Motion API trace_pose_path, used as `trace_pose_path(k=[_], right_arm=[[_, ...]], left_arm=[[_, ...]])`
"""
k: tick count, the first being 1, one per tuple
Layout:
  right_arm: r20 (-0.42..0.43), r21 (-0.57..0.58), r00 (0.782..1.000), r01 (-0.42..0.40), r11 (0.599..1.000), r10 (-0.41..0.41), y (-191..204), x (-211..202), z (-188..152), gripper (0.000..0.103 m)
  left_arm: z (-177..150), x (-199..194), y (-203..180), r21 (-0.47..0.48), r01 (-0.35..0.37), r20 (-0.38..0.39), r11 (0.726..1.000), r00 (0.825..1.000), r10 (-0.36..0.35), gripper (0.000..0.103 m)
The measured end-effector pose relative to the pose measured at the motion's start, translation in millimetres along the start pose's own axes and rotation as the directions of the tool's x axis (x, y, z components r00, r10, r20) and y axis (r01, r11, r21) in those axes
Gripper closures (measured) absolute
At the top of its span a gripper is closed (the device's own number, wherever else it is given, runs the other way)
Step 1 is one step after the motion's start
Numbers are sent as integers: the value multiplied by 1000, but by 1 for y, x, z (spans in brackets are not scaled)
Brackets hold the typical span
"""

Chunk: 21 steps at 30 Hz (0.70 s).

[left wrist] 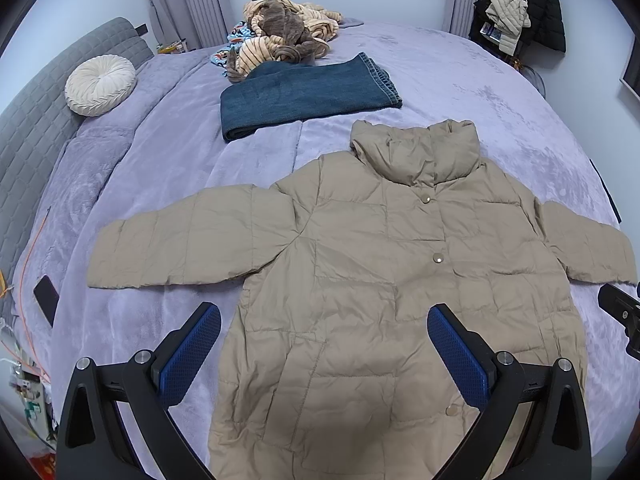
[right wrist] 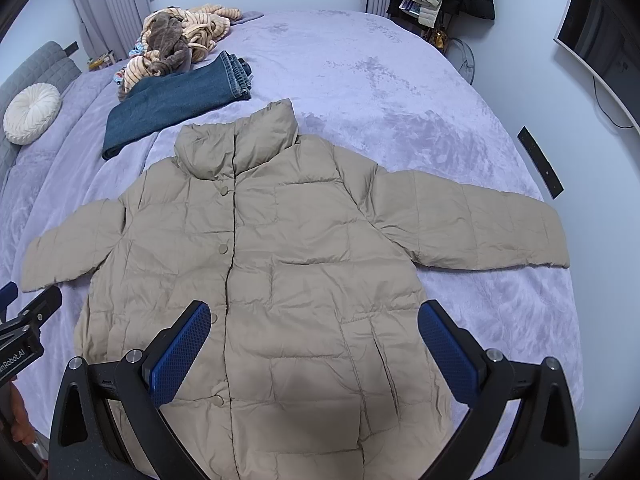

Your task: Fold large clothes

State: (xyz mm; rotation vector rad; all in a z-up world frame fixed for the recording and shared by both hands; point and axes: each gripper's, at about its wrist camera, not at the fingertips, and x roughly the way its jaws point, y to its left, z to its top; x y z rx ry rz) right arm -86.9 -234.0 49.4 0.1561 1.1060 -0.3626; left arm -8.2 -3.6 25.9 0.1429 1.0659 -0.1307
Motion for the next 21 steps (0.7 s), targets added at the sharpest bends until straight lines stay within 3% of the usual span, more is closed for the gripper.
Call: trace_pose_path(k=[21], right_arm=[[4,0,1000,2,1000,-2,2,0,0,0]], left_arm=[[0,0,1,-1,0,0,1000,1000,0,0]])
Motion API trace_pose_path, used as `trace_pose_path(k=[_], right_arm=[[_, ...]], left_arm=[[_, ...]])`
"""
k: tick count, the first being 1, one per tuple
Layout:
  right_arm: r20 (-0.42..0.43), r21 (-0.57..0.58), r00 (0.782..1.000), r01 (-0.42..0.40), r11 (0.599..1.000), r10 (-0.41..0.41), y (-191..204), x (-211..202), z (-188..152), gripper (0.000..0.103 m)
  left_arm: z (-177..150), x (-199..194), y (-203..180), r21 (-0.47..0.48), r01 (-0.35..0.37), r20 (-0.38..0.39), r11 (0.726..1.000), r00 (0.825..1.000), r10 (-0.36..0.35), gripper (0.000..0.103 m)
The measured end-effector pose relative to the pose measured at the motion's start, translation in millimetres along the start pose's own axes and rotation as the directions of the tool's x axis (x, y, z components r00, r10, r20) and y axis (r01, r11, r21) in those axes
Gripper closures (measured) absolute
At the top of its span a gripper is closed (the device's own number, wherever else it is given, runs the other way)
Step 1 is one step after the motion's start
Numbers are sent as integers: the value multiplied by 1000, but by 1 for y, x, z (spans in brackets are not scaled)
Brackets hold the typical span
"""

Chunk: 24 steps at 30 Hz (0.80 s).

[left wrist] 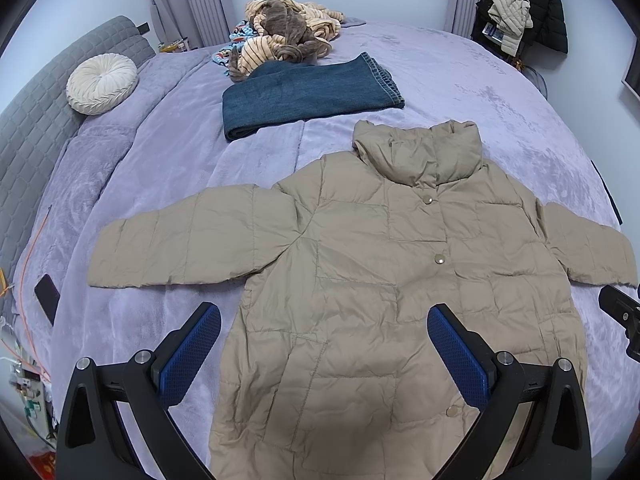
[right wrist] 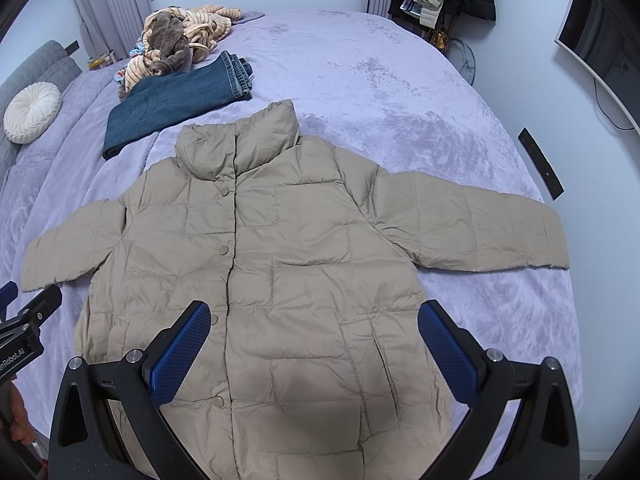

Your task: Fold large clothes

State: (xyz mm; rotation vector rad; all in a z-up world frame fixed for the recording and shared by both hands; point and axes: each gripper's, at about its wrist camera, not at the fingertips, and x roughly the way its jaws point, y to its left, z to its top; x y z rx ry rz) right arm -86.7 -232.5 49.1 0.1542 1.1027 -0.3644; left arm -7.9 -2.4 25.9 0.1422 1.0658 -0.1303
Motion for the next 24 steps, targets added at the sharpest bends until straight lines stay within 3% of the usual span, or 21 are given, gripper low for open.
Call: trace_pose_path(k=[24], right_arm=[[0,-1,1000,2,1000,-2,1,0,0,0]], left_arm=[[0,0,1,2,1,0,1000,1000,-1,0]])
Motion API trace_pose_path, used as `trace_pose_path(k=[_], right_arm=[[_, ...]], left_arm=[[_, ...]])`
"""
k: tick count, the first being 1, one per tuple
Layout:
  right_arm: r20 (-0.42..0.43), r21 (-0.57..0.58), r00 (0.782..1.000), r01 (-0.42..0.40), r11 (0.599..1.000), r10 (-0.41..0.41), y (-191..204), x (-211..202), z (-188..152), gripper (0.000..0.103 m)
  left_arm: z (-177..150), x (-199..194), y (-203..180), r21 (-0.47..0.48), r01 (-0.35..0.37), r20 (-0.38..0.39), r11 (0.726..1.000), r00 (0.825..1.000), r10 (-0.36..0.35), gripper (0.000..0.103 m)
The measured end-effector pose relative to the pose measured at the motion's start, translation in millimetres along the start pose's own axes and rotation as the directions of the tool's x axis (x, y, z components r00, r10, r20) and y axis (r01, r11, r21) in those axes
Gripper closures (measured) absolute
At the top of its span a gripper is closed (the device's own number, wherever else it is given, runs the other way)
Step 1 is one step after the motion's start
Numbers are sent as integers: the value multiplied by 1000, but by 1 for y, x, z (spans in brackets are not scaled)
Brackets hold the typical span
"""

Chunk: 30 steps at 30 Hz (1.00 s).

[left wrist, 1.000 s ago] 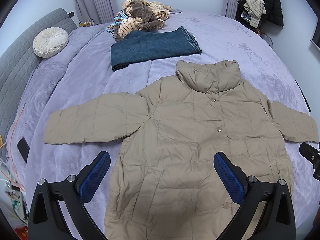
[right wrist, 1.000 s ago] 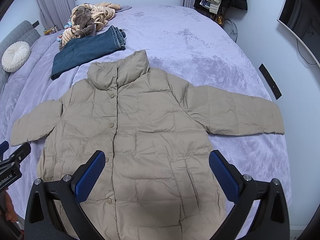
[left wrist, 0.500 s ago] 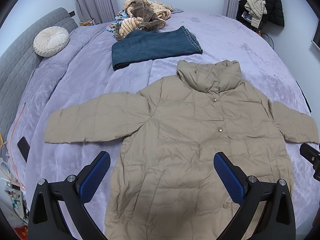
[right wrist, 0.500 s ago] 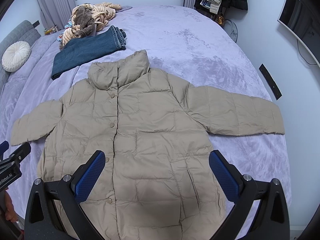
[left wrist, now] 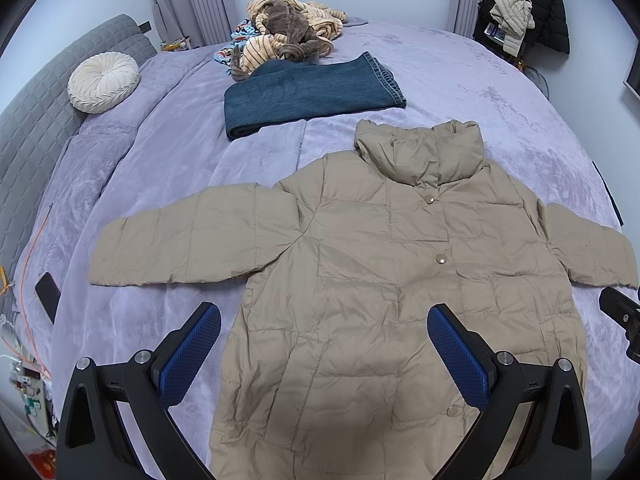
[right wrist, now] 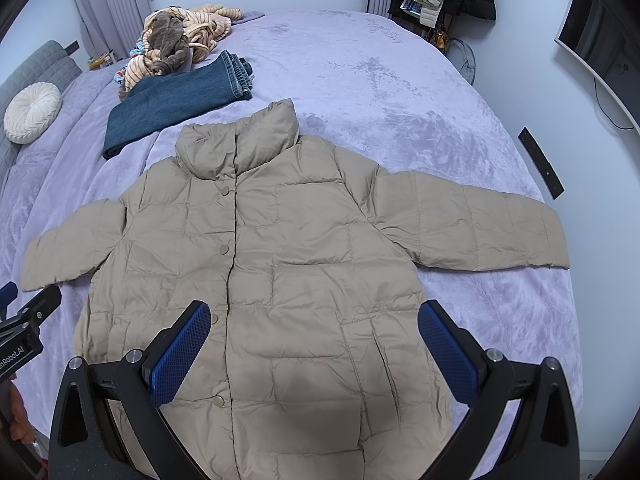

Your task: Fold large clothes

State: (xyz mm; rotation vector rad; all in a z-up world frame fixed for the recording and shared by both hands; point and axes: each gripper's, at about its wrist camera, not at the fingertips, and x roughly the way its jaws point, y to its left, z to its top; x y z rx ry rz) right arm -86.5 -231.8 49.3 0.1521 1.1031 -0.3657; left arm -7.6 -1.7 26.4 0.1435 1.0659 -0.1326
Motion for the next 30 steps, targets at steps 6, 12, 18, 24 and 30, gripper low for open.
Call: trace_pose_path(k=[6,12,18,24,30], right_arm=[[1,-1,1000,2,1000,-2,0,1,0,0],[-1,0,1000,-1,1000,1,0,0,0,0],[-1,-1,1000,0,1000,0,1,1,1,0],[-11,-1,1000,-7,1000,7,1,3,3,0],[-32,-6,998,-51,999,51,-2,18,5,0]], left_arm=[[0,0,0,-1,-1,-1,1000,1000,1,0],[0,0,0,0,-1,-1,1000,1000,1,0],[0,0,1,-1,0,-3,1000,1000,0,0],[-2,0,4,-1,-3,-11,1000,1000,3,0],[-4,9,3,-26,-2,-44,1000,999,1,0]])
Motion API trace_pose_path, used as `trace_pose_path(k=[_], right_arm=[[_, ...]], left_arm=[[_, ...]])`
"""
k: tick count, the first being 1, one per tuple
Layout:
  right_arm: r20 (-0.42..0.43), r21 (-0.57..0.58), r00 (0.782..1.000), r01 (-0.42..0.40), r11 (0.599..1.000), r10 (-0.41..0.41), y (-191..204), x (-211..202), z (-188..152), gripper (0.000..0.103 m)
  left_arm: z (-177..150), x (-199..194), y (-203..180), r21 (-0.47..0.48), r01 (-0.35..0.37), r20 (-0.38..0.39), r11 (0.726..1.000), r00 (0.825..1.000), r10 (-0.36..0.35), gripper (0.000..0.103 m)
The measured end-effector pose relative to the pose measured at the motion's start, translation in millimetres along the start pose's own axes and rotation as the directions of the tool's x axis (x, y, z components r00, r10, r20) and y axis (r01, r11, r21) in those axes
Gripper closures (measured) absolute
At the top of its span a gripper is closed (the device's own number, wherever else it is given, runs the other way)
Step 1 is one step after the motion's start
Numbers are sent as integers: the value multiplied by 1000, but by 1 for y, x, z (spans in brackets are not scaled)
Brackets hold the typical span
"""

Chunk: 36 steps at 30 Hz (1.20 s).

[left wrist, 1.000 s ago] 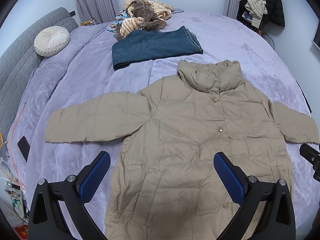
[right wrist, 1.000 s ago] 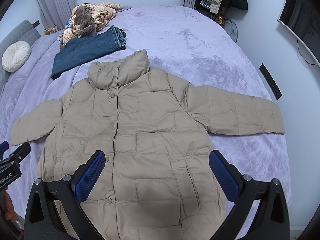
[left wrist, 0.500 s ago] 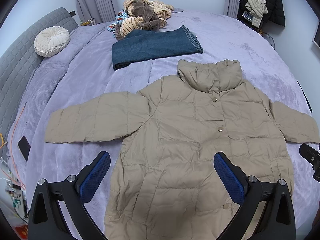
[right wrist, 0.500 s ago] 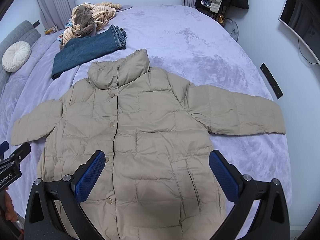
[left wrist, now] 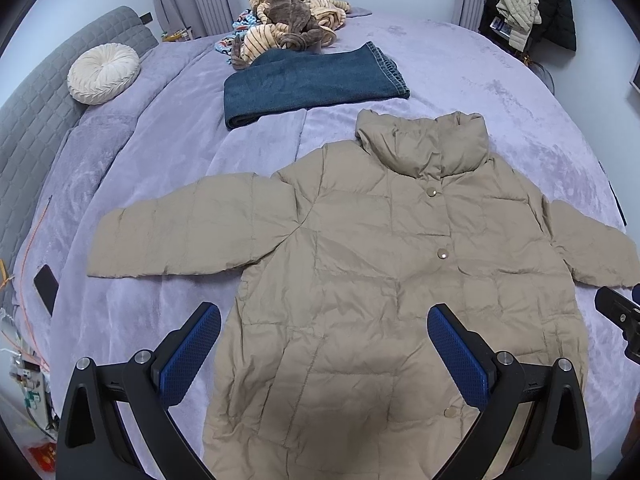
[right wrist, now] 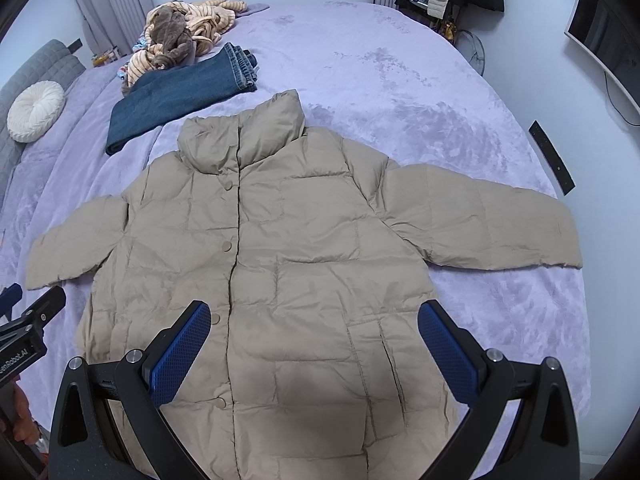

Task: Fold large clothes
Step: 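Grasp the jacket sleeve with the left tool and lift it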

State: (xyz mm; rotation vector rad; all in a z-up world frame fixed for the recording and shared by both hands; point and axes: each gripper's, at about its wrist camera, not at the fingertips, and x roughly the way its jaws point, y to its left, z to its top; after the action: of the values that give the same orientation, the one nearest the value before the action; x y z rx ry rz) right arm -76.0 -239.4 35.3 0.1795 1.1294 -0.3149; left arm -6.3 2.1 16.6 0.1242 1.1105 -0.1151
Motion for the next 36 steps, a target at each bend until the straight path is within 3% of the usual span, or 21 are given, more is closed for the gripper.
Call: trace_pose_path(k=[7,14,16,19,23,26,28,33,35,36], right_arm=[[-3,-56,998,-59,997,59,3,11,8,0],[7,-110,993,-118,987,119,32,27,8,0],[4,-134,992,-122,983,124,48,34,5,0],[-72,-162,990,-130,978,119,79,51,-1,0],[-164,-162,973,-189,969,162,124,81,-19,0],[-214,-127,954,-241,962,210,154,106,-31,0],[-236,-104,940,-277,955,247,174,122,-36,0],[-261,-74,919,-323,944,294,213,149,-39,0],[-242,-77,919,-338,938,311,223,152,-33,0],[-235,-76,919,-342,937,317,226,154,-30,0]], left_arm=[[-13,11,14,-100,-5,-37,995,999,1,0],[-31,43,82,-295,60,-78,954,993,-87,0],[-34,57,115,-354,85,-63,931,991,-115,0],[-36,83,163,-446,124,-46,887,986,-161,0],[-39,129,231,-577,205,16,791,971,-240,0],[-39,168,272,-642,274,59,717,949,-309,0],[-34,194,290,-664,301,73,685,937,-342,0],[-12,228,333,-704,314,124,637,938,-325,0],[0,232,349,-702,312,153,640,944,-293,0],[8,233,355,-695,297,161,655,952,-261,0]])
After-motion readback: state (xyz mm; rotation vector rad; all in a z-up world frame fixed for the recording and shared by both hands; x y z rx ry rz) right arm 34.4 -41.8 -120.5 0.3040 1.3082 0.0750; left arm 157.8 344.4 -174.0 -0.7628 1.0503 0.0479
